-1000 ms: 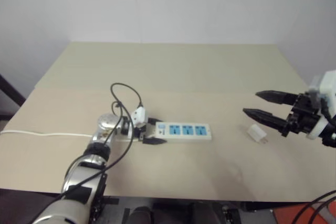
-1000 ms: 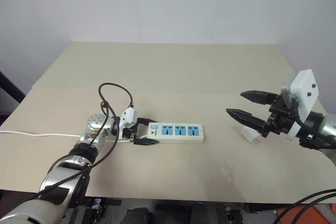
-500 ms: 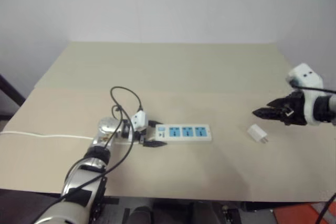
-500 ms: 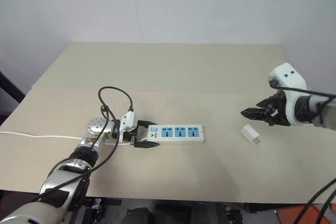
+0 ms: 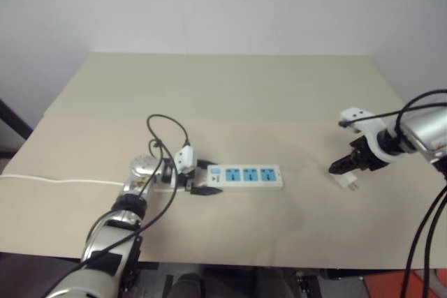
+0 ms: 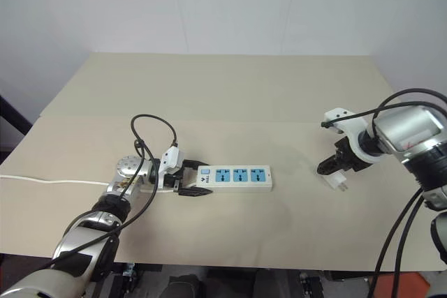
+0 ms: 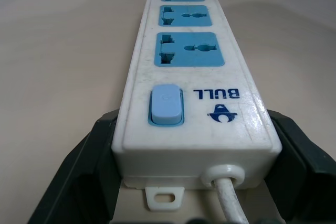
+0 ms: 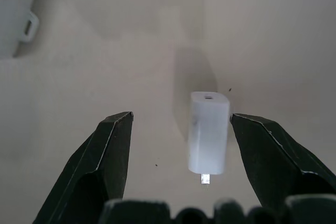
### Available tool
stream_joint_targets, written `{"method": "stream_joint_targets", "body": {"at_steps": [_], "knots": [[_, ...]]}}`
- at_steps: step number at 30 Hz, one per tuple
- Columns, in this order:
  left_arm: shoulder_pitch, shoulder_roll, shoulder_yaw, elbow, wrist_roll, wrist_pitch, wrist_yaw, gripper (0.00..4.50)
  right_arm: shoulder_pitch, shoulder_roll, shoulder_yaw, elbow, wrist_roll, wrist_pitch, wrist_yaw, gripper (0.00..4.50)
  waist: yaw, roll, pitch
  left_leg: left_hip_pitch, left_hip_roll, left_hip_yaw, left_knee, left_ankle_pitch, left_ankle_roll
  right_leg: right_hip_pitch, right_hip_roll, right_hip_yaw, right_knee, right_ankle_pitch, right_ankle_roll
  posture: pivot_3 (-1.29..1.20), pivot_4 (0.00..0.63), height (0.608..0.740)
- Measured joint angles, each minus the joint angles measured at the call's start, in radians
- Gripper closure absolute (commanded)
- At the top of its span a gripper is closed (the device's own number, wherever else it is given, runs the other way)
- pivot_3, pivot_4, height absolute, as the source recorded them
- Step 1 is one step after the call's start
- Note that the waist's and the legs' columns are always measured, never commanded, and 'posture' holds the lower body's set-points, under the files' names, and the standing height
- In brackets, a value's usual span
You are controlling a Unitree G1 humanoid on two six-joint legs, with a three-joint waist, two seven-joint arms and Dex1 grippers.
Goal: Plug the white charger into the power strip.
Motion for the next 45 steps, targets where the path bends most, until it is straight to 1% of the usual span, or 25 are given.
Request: {"method": "stream_joint_targets", "body": {"at_steps": [5,14,23,26,29,31,32,38,41,44,45], "knots": [[0.014,-0.002,-0.003,-0.027,-0.001,0.004,0.002,1.21,-0.019,0.044,0.038,0.095,-0.091,-0.061,0.061,0.93,-0.001,0.0,0.0,-0.003,0.0,0.0,0.005,-0.001,0.001,-0.001,0.0,-0.001,0.0,0.0,0.001,0.0,0.15,0.74],[0.047,0.002,-0.004,-0.084,-0.004,0.029,0.007,1.21,-0.015,0.129,0.043,0.233,-0.202,-0.139,0.103,0.93,-0.005,0.002,-0.001,-0.003,0.0,0.0,0.006,-0.001,0.001,-0.001,0.0,-0.001,0.001,0.001,0.001,0.0,0.15,0.74],[0.066,0.009,-0.004,-0.116,-0.006,0.042,0.013,1.21,0.017,0.167,0.042,0.278,-0.271,-0.174,0.136,0.93,-0.01,0.002,-0.001,-0.003,0.0,0.0,0.006,-0.001,0.001,0.0,0.0,-0.001,0.001,0.001,0.001,0.0,0.15,0.74],[0.068,0.013,-0.004,-0.118,-0.008,0.047,0.013,1.21,0.025,0.176,0.038,0.28,-0.297,-0.179,0.142,1.52,-0.015,0.003,-0.002,-0.003,0.0,0.0,0.006,-0.001,0.001,0.0,0.0,-0.001,0.001,0.001,0.001,0.0,0.15,0.74],[0.069,0.015,-0.004,-0.119,-0.009,0.049,0.013,1.21,0.026,0.184,0.034,0.29,-0.308,-0.184,0.143,2.54,-0.016,0.003,-0.002,-0.003,0.0,0.0,0.006,-0.001,0.001,0.0,0.0,-0.001,0.001,0.001,0.001,0.0,0.15,0.74],[0.069,0.016,-0.004,-0.119,-0.01,0.049,0.013,1.21,0.026,0.189,0.03,0.293,-0.315,-0.193,0.144,3.31,-0.017,0.003,-0.002,-0.003,0.0,0.0,0.006,-0.001,0.001,0.0,0.0,-0.001,0.001,0.001,0.001,0.0,0.15,0.74],[0.069,0.017,-0.005,-0.119,-0.009,0.049,0.013,1.21,0.026,0.19,0.029,0.295,-0.318,-0.196,0.146,3.41,-0.017,0.003,-0.002,-0.002,0.0,0.0,0.006,-0.001,0.001,0.0,0.0,0.0,0.001,0.001,0.001,0.0,0.15,0.74],[0.069,0.02,-0.005,-0.119,-0.009,0.051,0.014,1.21,0.028,0.204,0.015,0.311,-0.347,-0.209,0.159,3.41,-0.02,0.003,-0.002,-0.002,0.0,0.0,0.006,-0.001,0.001,0.001,0.0,0.0,0.001,0.001,0.001,0.0,0.15,0.74],[0.069,0.021,-0.005,-0.118,-0.01,0.051,0.013,1.21,0.036,0.205,-0.017,0.301,-0.346,-0.217,0.16,3.41,-0.021,0.003,-0.002,-0.002,0.0,0.0,0.006,-0.001,0.001,0.0,0.0,0.0,0.002,0.001,0.001,0.0,0.15,0.74],[0.067,0.024,-0.006,-0.117,-0.01,0.051,0.009,1.21,0.035,0.214,-0.117,0.238,-0.319,-0.217,0.152,3.41,-0.021,0.004,-0.002,-0.002,0.0,0.0,0.006,-0.001,0.001,0.0,0.0,0.0,0.002,0.001,0.001,0.0,0.15,0.74],[0.066,0.026,-0.006,-0.116,-0.01,0.051,0.008,1.21,0.035,0.225,-0.183,0.194,-0.292,-0.218,0.141,3.41,-0.021,0.004,-0.002,-0.002,0.0,0.0,0.006,-0.001,0.001,0.0,0.0,0.0,0.002,0.001,0.001,0.0,0.15,0.74]]}}
